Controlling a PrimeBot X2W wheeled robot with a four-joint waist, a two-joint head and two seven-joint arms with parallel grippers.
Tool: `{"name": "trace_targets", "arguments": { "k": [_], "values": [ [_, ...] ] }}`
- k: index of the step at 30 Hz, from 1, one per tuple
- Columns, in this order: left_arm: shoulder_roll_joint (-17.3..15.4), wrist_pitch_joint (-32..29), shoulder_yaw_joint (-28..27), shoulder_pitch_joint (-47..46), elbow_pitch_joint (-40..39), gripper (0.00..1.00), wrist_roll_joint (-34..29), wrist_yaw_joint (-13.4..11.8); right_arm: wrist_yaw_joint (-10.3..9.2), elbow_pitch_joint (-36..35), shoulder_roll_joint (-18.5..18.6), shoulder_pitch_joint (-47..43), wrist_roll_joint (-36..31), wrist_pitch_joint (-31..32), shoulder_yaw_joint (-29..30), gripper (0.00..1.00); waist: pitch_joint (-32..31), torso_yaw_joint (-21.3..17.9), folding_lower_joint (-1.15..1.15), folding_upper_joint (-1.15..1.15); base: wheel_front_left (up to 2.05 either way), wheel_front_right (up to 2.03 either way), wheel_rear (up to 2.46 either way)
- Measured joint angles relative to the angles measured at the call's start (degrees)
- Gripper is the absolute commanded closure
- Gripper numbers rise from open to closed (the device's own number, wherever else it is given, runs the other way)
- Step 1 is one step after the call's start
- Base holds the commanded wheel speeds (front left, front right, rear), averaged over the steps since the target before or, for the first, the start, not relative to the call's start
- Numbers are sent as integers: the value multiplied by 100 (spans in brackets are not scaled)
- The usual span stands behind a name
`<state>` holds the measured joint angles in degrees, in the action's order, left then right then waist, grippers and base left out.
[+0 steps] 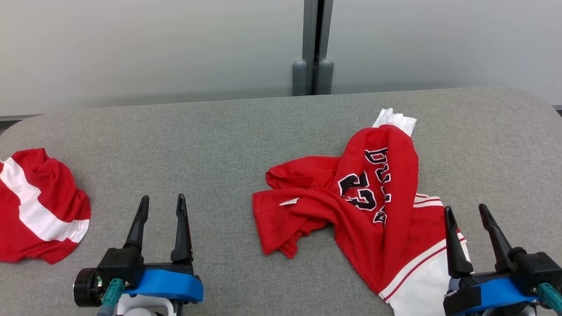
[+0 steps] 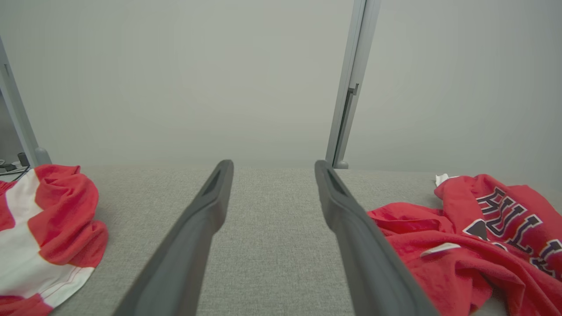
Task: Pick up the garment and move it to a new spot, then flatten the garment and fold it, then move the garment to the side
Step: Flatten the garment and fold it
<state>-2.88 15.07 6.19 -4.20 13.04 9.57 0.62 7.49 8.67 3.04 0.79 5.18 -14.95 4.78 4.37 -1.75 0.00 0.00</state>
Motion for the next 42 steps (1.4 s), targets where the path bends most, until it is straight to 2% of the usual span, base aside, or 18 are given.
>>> {"name": "trace_targets", "arguments": {
  "k": [7,17,28,42],
  "values": [
    [-1,0,13,-31,98,0,99,79,0,114,-9,21,93,0,-151,0,48,-19,0,0,0,0,0],
    [-1,0,374,-690,609,0,352,248,0,223,-12,208,126,-1,-358,0,233,-207,0,0,0,0,0],
    [2,0,921,-1333,1838,0,398,500,0,312,-14,389,163,-2,-461,0,522,-454,0,0,0,0,0],
    [3,0,1559,-1674,2995,0,846,597,0,439,-14,598,203,-5,-576,0,675,-612,1,0,0,0,0]
  ]
}}
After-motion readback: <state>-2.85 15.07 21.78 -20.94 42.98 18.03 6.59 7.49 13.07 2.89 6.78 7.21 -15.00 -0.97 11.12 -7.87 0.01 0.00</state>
